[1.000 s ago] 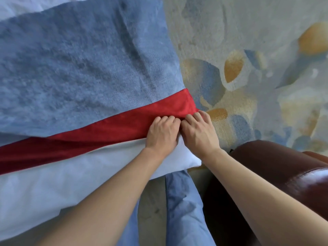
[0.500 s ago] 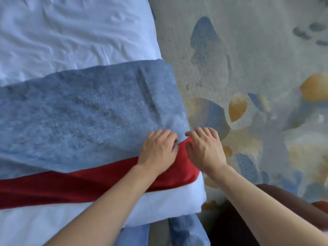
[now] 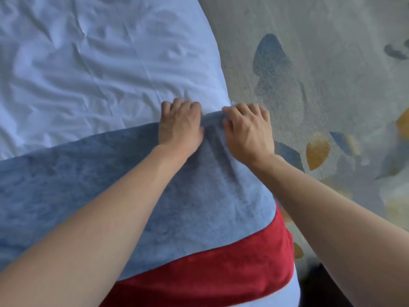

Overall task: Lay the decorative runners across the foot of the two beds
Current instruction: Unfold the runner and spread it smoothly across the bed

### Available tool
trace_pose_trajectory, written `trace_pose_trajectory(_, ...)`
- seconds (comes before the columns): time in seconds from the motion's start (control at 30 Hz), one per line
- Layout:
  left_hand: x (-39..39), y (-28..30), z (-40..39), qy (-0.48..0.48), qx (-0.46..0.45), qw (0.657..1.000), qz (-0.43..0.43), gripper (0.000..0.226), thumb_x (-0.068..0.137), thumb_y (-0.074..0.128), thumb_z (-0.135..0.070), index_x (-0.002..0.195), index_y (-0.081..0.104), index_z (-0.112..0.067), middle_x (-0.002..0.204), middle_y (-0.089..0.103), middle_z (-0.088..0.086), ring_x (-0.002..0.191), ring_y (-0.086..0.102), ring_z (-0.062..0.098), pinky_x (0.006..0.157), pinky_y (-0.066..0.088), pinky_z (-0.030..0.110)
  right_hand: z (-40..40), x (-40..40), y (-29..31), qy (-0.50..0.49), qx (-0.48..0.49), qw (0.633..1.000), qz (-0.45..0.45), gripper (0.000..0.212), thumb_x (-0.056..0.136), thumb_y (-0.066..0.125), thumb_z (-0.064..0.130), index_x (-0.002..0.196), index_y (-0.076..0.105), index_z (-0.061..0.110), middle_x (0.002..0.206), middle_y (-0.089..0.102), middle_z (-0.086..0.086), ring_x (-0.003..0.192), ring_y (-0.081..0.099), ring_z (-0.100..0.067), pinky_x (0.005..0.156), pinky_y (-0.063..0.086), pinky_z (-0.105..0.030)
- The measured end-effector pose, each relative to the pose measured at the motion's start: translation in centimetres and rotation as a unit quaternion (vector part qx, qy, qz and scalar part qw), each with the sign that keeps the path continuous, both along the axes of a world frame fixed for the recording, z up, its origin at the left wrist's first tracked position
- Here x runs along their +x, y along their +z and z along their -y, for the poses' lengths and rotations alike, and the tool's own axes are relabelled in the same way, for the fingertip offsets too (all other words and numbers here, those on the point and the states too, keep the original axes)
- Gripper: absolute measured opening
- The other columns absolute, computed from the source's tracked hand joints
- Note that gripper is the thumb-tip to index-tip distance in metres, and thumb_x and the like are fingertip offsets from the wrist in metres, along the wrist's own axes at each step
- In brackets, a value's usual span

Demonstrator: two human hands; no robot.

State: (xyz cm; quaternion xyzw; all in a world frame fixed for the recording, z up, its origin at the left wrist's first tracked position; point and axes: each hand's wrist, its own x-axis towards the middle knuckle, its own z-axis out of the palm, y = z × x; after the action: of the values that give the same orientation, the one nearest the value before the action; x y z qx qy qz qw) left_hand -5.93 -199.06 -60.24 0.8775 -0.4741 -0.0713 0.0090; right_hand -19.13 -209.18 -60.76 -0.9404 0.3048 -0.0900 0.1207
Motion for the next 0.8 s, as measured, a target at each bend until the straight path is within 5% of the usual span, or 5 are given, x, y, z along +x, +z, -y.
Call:
trace_pose_trajectory(0.1,-1.1,0.0,-1.0,-0.064,-0.042,0.997,0.007,0.01,0.082,0.061,-0.009,0.086,0.06,-0.018,0.083,0.06,0.002,0.087,0.053,0.028,0.078,0.027,0.036,0.9,1.7,-0.2,-0.007,0.01,1.0,0.007,0.026,0.096,0.049,0.023,0.11,0.07,0.018,0.1,0.07,-0.003,0.096,0.058,-0.034,0.093,0.038,-0.044)
trace_pose_trajectory(0.2,-2.6,-0.9,-3.1,-0.109,-0.063,0.992,-0.004,0.001,0.081,0.065,-0.019,0.082,0.065,-0.019,0.083,0.058,0.002,0.086,0.053,0.027,0.077,0.029,0.038,1.3,2.0,-0.5,0.023,0.027,0.999,-0.028,0.024,0.095,0.052,0.022,0.104,0.073,0.019,0.099,0.071,-0.003,0.097,0.058,-0.033,0.096,0.037,-0.044)
trace_pose_trajectory(0.37,-3.1,-1.1,-3.1,-0.006,-0.066,0.996,-0.06,0.028,0.091,0.053,-0.031,0.08,0.075,-0.017,0.096,0.064,-0.002,0.099,0.053,0.024,0.083,0.028,0.038,1.6,1.4,-1.0,0.126,0.071,0.982,-0.12,0.036,0.086,0.059,0.016,0.122,0.068,0.019,0.117,0.066,-0.004,0.11,0.054,-0.032,0.107,0.031,-0.043)
trace_pose_trajectory(0.67,-2.5,-0.8,0.2,-0.029,0.071,0.994,-0.073,0.011,0.086,0.059,-0.035,0.089,0.063,-0.025,0.088,0.064,-0.007,0.094,0.049,0.02,0.083,0.022,0.034,4.2,-0.4,-0.8,0.227,0.093,0.952,-0.184,0.018,0.085,0.057,0.021,0.097,0.07,0.016,0.09,0.066,-0.002,0.102,0.056,-0.028,0.117,0.019,-0.044)
trace_pose_trajectory(0.8,-2.0,-0.5,0.7,-0.008,0.034,0.997,-0.076,0.004,0.087,0.062,-0.028,0.085,0.062,-0.025,0.084,0.062,-0.008,0.09,0.051,0.02,0.082,0.022,0.033,4.5,-0.4,-1.1,0.209,0.08,0.966,-0.132,0.015,0.085,0.058,0.017,0.089,0.071,0.012,0.083,0.067,-0.004,0.092,0.057,-0.03,0.113,0.025,-0.041)
